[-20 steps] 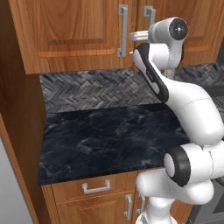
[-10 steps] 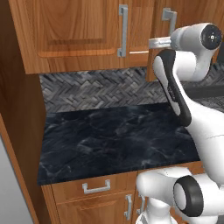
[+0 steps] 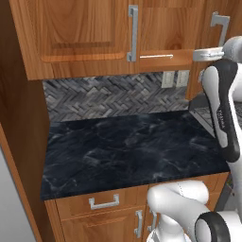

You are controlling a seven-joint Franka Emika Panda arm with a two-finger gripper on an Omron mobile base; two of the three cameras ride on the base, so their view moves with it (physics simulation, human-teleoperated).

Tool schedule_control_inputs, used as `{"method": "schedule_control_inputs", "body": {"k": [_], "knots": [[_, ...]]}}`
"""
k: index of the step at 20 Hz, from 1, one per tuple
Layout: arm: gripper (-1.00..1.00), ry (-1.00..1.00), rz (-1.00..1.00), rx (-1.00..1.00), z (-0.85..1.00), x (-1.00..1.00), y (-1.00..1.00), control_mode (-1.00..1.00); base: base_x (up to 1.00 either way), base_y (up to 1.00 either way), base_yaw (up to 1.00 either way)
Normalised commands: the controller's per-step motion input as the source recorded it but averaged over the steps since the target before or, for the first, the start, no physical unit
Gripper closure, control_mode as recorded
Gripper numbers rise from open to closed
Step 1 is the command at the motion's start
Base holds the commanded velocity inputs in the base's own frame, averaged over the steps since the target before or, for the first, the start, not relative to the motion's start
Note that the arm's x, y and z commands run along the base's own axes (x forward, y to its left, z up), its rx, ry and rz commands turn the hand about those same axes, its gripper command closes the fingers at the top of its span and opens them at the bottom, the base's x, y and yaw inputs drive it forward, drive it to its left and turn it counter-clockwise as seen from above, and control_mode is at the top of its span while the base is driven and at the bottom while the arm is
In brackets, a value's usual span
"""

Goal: Open the cabinet and move the ladle to the pot. Then close the cabinet.

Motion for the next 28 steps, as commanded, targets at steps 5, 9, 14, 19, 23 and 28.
{"method": "schedule_control_inputs", "body": {"k": [5,9,14,19,23,28], "knots": [[1.0,0.01,0.04,0.0,-0.04,-0.47,-0.16,-1.0,0.0,0.0,0.0],[1.0,0.02,0.12,0.0,-0.21,-0.1,0.0,-1.0,0.0,0.0,0.0],[-1.0,0.0,0.23,0.0,-0.24,-0.04,0.0,-1.0,0.0,0.0,0.0],[-1.0,0.0,0.16,0.0,-0.09,-0.25,-0.01,-1.0,0.0,0.0,0.0],[-1.0,0.01,0.01,0.0,0.0,-0.62,-0.09,-1.0,0.0,0.0,0.0],[-1.0,0.02,0.0,0.0,0.0,-0.62,-0.02,-1.0,0.0,0.0,0.0]]}}
